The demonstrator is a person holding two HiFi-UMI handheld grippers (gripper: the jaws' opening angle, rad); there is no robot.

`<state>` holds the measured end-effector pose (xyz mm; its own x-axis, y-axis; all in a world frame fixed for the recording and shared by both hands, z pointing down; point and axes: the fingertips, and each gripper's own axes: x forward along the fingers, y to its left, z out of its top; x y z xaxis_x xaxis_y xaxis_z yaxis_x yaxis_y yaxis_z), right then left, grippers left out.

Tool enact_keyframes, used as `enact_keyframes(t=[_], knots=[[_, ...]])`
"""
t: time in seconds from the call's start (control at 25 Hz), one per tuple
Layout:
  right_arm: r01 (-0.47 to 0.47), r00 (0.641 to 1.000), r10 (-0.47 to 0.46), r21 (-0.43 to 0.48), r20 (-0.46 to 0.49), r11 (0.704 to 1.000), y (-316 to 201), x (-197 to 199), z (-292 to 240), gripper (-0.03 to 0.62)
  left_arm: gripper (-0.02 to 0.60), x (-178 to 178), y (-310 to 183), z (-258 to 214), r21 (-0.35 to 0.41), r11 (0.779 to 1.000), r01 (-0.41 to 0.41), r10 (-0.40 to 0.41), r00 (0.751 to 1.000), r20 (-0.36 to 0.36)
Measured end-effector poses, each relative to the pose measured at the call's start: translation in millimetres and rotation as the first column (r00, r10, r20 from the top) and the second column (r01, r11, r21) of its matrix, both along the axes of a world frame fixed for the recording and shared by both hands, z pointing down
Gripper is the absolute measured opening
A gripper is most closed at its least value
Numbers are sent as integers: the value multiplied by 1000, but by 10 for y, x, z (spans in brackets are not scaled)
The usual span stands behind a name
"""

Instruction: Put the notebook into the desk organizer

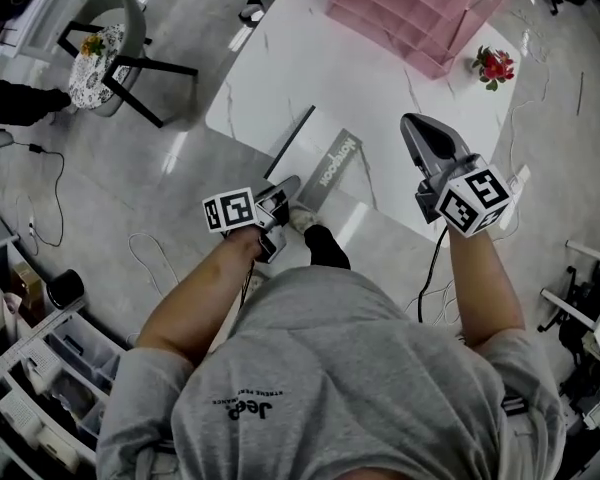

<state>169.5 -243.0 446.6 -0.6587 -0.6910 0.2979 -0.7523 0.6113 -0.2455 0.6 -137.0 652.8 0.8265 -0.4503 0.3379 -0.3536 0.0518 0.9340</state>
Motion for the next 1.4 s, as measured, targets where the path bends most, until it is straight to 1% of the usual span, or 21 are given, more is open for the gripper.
enact_keyframes(t=[0.12,0.24,0.32,0.4,0.52,0.56,0.68,0.76,0.88,1.0,1.16,1.4], knots=[[-7,1000,7,3,14,1000,-33,23,-32,2,66,52,-72,-307,39,999,1,1,998,-70],[-21,999,21,13,25,1000,-87,106,-90,2,66,132,-279,-575,91,996,13,-2,993,-120],[-32,999,31,23,30,999,-127,202,-113,2,66,203,-471,-726,133,991,19,-1,991,-137],[-47,998,46,31,31,998,-159,309,-138,2,66,279,-681,-835,175,984,18,7,990,-138],[-73,997,72,33,30,997,-193,468,-166,2,66,404,-987,-906,206,978,18,11,990,-138],[-82,996,81,33,31,996,-200,521,-168,2,66,446,-1084,-909,208,978,21,8,990,-140],[-106,994,105,32,31,994,-207,679,-149,2,66,536,-1346,-832,175,984,44,-21,991,-132],[-123,992,123,28,30,992,-199,783,-119,2,66,599,-1512,-765,168,984,51,-30,991,-129],[-148,989,148,18,26,989,-173,929,-73,2,66,705,-1740,-712,182,981,61,-35,989,-144],[-170,985,170,6,23,985,-158,1056,-19,2,66,784,-1911,-654,159,983,87,-61,985,-163],[-192,981,192,-6,24,981,-161,1170,69,2,66,890,-2092,-517,146,985,89,-64,984,-169],[-208,978,208,-26,20,978,-115,1238,132,2,66,964,-2285,-289,106,990,96,-83,988,-127]])
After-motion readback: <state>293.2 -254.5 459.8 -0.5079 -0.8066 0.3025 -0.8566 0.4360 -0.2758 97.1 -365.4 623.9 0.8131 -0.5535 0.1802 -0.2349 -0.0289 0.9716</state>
